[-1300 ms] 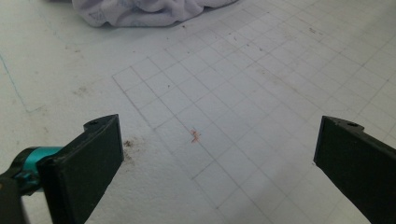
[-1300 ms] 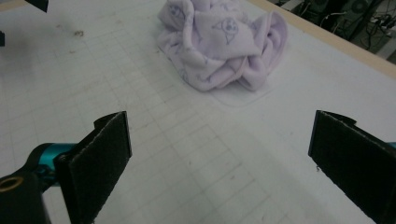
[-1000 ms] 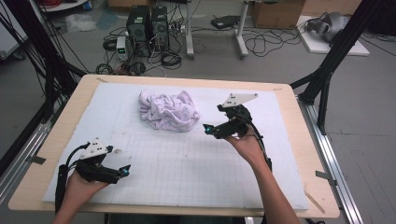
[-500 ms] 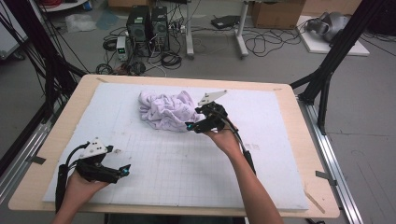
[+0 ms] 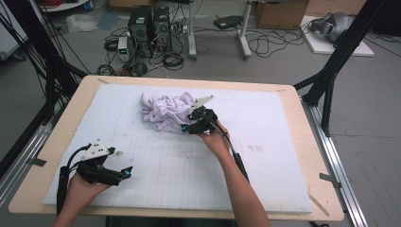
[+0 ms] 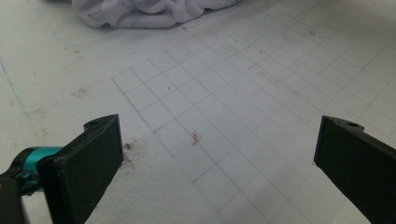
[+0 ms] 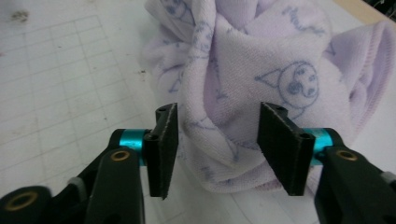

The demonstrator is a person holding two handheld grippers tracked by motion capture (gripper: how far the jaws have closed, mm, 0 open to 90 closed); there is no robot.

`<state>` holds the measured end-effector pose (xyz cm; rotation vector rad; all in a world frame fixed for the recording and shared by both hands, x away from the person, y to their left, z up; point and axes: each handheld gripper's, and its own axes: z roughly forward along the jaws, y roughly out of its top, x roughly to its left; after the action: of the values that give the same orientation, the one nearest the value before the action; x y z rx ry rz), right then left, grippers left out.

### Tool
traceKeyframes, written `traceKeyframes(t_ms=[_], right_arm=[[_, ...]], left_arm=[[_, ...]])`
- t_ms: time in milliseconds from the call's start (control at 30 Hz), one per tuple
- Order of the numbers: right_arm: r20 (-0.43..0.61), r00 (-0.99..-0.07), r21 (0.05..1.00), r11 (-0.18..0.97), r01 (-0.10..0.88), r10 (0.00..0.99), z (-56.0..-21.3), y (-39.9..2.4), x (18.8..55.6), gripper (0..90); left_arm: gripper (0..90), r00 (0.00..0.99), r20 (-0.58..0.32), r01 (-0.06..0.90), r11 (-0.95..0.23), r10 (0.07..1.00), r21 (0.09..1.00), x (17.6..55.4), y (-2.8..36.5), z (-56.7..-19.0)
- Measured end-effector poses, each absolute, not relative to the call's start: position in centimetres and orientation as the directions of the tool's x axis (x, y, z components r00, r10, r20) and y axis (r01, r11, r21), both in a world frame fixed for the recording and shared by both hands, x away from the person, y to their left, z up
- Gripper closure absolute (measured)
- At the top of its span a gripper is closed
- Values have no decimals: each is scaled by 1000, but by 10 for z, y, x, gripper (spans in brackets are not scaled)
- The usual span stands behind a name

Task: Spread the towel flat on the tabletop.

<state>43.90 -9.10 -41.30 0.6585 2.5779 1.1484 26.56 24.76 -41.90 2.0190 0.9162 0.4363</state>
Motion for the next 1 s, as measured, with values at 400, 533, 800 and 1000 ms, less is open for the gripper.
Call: traceKeyframes(t_ms=[400, 533, 800, 1000], right_arm=[[15, -896, 756, 581, 301, 444, -404, -98, 436, 850], [0, -902, 781, 564, 270, 432, -385, -112, 422, 851], [-8, -932, 794, 568, 215, 364, -357, -130, 379, 853], [-5, -955, 791, 586, 178, 297, -346, -138, 339, 853]], left_arm=[[19, 667, -29, 447, -369, 744, 815, 265, 249, -419], [19, 666, -28, 445, -367, 745, 817, 265, 249, -418], [25, 669, -25, 440, -369, 743, 819, 263, 248, -417], [43, 671, -21, 434, -370, 741, 822, 263, 247, -416]])
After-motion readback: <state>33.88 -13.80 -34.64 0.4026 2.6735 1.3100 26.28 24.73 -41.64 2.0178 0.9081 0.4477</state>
